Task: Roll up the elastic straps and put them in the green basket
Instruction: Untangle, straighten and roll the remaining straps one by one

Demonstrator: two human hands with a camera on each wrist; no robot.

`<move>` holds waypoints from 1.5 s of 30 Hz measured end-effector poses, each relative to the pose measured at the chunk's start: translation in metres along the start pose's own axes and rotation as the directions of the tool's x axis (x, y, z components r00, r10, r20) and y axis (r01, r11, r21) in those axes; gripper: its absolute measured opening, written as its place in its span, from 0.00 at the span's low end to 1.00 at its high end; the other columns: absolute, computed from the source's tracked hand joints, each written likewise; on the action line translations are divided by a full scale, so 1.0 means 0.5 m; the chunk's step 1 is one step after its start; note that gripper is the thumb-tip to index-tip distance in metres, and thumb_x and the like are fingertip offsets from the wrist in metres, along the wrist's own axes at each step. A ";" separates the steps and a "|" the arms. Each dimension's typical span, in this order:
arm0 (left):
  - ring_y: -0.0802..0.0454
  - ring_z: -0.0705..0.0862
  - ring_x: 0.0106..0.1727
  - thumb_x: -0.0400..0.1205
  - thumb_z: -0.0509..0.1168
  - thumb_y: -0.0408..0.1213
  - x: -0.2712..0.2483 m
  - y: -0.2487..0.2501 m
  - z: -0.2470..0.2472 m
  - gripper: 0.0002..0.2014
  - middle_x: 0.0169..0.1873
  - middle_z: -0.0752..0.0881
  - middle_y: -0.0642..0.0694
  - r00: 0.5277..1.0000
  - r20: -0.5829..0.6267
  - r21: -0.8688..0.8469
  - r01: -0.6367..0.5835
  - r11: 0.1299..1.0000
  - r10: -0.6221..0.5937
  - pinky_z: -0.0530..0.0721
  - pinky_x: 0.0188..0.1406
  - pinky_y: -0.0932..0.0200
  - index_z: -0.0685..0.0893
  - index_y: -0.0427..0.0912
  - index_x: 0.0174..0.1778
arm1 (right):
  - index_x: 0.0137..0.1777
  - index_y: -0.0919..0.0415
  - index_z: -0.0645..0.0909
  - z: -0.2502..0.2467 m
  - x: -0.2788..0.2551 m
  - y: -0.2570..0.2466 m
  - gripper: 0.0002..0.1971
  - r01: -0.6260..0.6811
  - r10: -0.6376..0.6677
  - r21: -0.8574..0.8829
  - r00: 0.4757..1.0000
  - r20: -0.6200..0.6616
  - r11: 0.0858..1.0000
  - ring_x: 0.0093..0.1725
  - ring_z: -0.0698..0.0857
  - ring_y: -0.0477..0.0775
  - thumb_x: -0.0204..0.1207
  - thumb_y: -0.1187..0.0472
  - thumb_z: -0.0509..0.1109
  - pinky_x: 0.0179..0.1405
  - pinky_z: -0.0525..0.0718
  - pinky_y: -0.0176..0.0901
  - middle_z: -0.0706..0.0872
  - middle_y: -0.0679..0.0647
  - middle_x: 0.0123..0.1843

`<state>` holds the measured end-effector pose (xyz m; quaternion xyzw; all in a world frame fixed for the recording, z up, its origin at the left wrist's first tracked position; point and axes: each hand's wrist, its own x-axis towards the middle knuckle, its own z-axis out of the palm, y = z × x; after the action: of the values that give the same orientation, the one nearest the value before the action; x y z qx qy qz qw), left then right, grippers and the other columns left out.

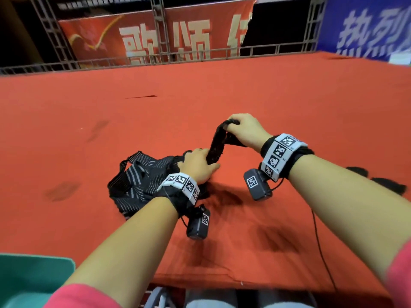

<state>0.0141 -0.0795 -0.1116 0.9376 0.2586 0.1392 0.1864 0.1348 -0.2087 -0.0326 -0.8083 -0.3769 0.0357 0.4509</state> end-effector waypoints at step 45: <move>0.37 0.87 0.51 0.80 0.68 0.33 -0.195 -0.169 -0.077 0.07 0.47 0.90 0.39 0.935 -0.149 -0.081 0.312 0.947 -0.321 0.84 0.50 0.52 0.88 0.45 0.52 | 0.46 0.57 0.86 -0.142 -0.256 0.165 0.18 -0.182 0.222 -0.378 0.973 0.066 0.908 0.45 0.89 0.61 0.71 0.78 0.61 0.46 0.90 0.53 0.89 0.57 0.45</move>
<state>-0.1172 -0.0538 -0.1288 0.8639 0.4162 0.1895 0.2112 0.1191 -0.3661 -0.0890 -0.9102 -0.3147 0.0541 0.2637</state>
